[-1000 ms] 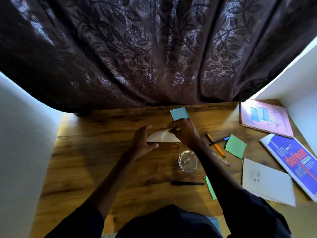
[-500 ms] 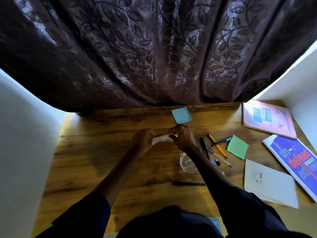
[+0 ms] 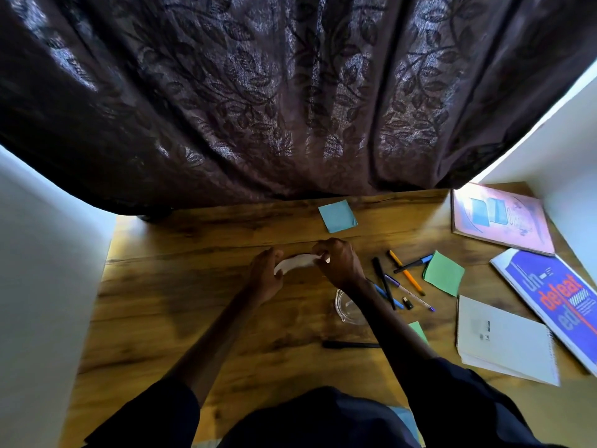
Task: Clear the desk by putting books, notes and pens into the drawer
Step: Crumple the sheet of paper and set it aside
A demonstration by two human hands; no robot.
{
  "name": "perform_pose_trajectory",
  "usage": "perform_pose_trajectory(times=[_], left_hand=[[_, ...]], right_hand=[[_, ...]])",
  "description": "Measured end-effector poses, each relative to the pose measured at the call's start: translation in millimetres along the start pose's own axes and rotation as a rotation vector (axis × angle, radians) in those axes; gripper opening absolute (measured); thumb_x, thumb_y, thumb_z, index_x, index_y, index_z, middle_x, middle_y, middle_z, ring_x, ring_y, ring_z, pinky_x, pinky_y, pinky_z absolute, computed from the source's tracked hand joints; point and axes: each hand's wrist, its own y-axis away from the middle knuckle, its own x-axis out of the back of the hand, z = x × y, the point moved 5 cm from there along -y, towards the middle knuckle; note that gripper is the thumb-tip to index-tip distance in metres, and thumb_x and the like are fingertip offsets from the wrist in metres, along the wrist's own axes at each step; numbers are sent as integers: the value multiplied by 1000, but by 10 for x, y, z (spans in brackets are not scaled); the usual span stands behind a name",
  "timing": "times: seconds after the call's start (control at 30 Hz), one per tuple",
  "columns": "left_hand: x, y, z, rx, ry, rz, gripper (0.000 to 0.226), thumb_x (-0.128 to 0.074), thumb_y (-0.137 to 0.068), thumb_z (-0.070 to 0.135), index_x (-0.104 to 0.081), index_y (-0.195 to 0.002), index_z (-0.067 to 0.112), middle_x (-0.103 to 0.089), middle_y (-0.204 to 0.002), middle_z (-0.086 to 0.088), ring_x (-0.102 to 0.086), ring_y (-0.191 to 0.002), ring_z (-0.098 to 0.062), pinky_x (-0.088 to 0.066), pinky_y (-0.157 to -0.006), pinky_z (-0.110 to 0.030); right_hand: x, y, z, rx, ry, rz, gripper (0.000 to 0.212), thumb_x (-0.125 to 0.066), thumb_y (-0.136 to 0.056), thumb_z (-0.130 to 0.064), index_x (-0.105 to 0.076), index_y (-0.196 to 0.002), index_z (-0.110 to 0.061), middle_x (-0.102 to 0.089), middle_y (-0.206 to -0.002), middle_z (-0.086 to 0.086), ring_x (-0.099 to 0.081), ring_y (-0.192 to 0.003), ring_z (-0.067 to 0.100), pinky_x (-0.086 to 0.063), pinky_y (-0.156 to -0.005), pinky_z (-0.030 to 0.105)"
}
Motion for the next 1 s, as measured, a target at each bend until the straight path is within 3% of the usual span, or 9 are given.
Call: perform_pose_trajectory(times=[0.1,0.2,0.33,0.5,0.63,0.8,0.87,0.93,1.0], left_hand=[[-1,8,22,11,1,11,47,-71,-90,11,-54,-133,12,-61,-132,-6,-55,-125,-23,-52,-100,-38],[9,39,31,11,3,15,47,-72,-89,11,-54,-132,13,-60,-131,-6,-55,-124,-24,-53,-99,-40],[50,143,35,44,-7,29,45,-71,-90,14,-54,-131,17,-59,-132,-4,-54,-125,-23,-53,-98,-42],[145,366,43,62,135,108,44,-70,-90,9,-55,-131,14,-61,-129,-3,-59,-118,-20,-54,-92,-31],[228,590,10,159,239,198,40,-68,-90,5,-57,-127,12,-62,-122,-1,-61,-110,-17,-56,-88,-32],[42,720,22,322,368,69,25,-66,-91,8,-61,-114,16,-64,-110,-2,-64,-101,-19,-53,-76,-26],[-89,699,124,372,406,2,25,-69,-91,13,-60,-114,19,-66,-112,-4,-65,-100,-20,-56,-81,-33],[-215,638,220,374,400,-7,29,-72,-90,21,-62,-116,18,-69,-114,-6,-67,-103,-22,-56,-86,-36],[-292,582,304,393,369,14,41,-75,-87,31,-61,-123,18,-70,-121,-6,-68,-110,-25,-56,-89,-34]], right_hand=[[26,50,33,-21,-29,34,36,-82,-79,-23,-70,-112,-16,-69,-104,4,-67,-87,16,-44,-64,18],[66,124,31,-1,-61,26,70,-90,-69,-27,-60,-130,-10,-61,-124,13,-60,-107,27,-49,-79,31],[-2,170,16,-57,-27,-182,92,-89,-70,-31,-43,-147,-10,-44,-149,13,-39,-136,31,-39,-108,43],[-120,92,-44,-69,113,-220,61,-77,-81,-26,-53,-137,-15,-54,-140,8,-50,-129,28,-44,-105,41],[-131,97,-98,-76,168,-197,55,-74,-85,-31,-54,-134,-15,-56,-137,8,-52,-128,28,-43,-104,42],[-107,192,-102,-171,132,-138,53,-78,-82,-35,-56,-125,-14,-62,-126,9,-60,-114,28,-52,-91,39],[-179,226,-109,-196,42,-141,59,-79,-76,-44,-59,-121,-11,-65,-119,10,-64,-107,30,-54,-82,36],[-285,261,-156,-172,-31,-152,60,-75,-77,-48,-62,-116,-5,-68,-112,13,-66,-102,31,-47,-73,27],[-321,301,-203,-162,-77,-186,48,-69,-89,-40,-64,-117,-1,-70,-114,14,-68,-102,30,-41,-71,22]])
